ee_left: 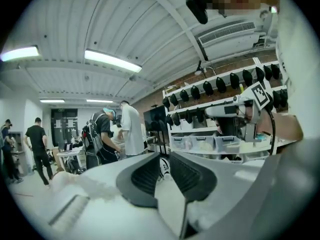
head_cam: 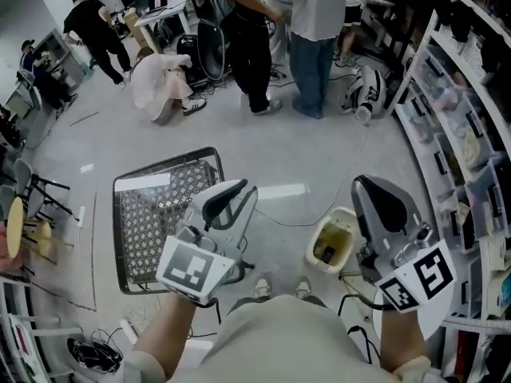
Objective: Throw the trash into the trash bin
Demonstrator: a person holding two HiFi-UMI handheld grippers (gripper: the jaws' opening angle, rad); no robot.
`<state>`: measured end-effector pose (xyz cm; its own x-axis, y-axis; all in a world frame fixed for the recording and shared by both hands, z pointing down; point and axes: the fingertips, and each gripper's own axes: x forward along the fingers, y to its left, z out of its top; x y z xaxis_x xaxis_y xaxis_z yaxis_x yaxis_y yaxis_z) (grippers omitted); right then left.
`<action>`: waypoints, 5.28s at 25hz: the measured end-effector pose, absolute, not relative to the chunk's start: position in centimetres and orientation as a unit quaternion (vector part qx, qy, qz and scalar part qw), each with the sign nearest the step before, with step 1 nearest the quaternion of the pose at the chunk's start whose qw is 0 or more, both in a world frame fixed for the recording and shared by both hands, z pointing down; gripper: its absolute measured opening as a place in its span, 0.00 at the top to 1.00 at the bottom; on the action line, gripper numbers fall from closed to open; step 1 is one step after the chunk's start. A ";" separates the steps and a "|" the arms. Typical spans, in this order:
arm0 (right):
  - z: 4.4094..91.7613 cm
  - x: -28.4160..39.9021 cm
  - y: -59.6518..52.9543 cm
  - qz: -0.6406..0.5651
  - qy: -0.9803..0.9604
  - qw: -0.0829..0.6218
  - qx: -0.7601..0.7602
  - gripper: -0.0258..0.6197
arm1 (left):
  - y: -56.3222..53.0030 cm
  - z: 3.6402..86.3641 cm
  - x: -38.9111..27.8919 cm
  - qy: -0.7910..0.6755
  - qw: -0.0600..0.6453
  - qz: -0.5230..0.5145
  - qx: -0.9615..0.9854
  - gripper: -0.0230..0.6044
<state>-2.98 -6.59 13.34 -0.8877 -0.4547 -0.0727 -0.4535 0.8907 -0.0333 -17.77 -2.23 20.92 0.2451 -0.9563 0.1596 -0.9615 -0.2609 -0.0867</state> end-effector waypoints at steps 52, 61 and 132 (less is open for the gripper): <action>33.4 -24.3 2.5 -0.117 0.980 -0.162 -0.024 0.96 | 16.4 54.3 -46.1 -0.760 0.347 0.222 0.502 0.29; 40.3 -23.4 4.6 -0.153 0.961 -0.229 -0.016 0.96 | 18.9 64.3 -45.7 -0.728 0.448 0.236 0.462 0.28; 48.6 18.9 -12.1 -0.240 0.841 -0.144 -0.462 0.96 | -13.9 56.3 3.7 -0.375 0.240 0.374 0.813 0.46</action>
<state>18.92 -12.10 48.56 -0.5307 -0.7087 0.4649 -0.8473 0.4570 -0.2707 3.69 -13.85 56.29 0.4375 -0.4312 0.7891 -0.7902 -0.6032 0.1085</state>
